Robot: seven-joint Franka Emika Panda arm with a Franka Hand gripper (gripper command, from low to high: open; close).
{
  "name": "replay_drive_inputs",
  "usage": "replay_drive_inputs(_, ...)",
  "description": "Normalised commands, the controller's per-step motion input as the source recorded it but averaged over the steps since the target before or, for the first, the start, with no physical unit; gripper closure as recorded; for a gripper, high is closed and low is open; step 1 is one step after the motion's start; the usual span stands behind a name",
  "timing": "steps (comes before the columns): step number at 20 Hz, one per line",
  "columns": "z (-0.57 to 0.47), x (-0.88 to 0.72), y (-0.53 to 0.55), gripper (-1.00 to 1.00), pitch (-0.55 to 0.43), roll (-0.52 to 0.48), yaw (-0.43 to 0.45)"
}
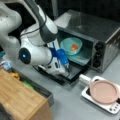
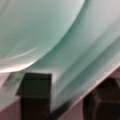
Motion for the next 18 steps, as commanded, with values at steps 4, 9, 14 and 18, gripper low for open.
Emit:
replay_drive_inputs(4,0.08,0.36,-0.34,1.00,-0.034,0.001,0.294)
replay_drive_inputs(9,0.09,0.38,-0.35,1.00,-0.028,0.007,0.295)
replay_drive_inputs(14,0.09,0.41,-0.36,1.00,-0.024,0.011,0.292)
replay_drive_inputs(18,0.07,0.43,-0.38,1.00,-0.026,0.013,0.298)
